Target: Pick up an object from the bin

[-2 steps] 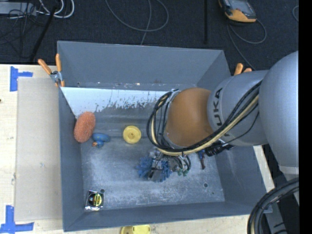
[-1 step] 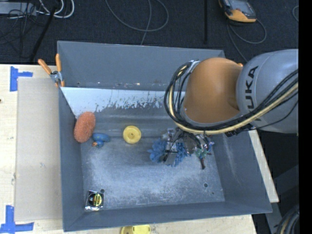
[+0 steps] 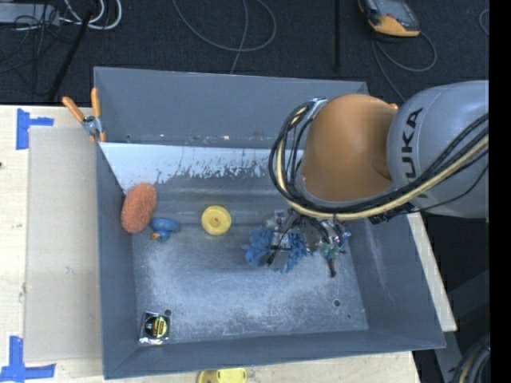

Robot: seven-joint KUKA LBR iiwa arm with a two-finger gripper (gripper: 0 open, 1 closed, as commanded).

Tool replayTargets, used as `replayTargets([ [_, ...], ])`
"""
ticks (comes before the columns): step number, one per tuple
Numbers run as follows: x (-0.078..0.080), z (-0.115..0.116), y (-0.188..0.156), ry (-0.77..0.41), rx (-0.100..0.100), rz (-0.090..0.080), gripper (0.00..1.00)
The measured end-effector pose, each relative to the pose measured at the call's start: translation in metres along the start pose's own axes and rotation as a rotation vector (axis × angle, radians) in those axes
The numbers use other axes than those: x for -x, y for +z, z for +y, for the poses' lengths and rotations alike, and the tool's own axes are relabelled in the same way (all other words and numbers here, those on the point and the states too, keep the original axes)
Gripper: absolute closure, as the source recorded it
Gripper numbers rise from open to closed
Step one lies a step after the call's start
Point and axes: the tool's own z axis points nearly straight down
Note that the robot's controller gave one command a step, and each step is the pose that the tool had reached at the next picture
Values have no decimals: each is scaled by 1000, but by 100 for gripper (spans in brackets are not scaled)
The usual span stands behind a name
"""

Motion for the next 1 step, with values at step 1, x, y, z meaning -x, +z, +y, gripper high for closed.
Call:
replayTargets([
  [1,-5,2,-111,-5,0,-1,100],
])
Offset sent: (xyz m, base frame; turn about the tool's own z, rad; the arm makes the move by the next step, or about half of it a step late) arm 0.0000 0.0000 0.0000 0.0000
